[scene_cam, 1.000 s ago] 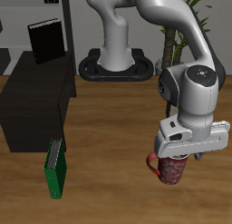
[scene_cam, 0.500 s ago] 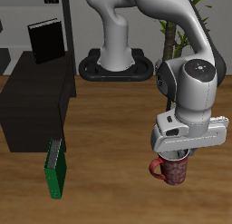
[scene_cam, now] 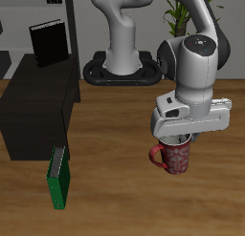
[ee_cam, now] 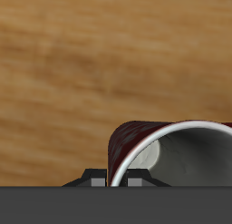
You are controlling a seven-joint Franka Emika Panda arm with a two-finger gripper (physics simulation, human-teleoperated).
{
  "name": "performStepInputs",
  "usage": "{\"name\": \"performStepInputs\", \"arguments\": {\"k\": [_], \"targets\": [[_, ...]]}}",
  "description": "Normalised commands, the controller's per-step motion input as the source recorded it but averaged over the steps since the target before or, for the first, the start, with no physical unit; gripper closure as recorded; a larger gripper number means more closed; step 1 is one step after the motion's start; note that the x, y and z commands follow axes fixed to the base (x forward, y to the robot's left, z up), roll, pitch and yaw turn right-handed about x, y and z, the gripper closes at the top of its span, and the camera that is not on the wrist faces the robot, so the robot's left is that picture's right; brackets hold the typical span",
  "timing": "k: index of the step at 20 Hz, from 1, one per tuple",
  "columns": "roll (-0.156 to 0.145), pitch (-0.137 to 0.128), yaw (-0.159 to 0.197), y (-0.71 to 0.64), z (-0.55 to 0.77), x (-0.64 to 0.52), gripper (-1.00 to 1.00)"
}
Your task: Place the black book upright on top of the shelf and place the red mug on top of the shelf
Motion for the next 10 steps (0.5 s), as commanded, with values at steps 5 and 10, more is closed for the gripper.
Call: {"name": "performStepInputs", "arguments": {"k": [5,10], "targets": [[0.004,-0.063,-0.012,-0.35,0.53,-0.43,1.00],[-0.021,-0.068,0.006,-0.29,0.42,-0.50,1.00]]}}
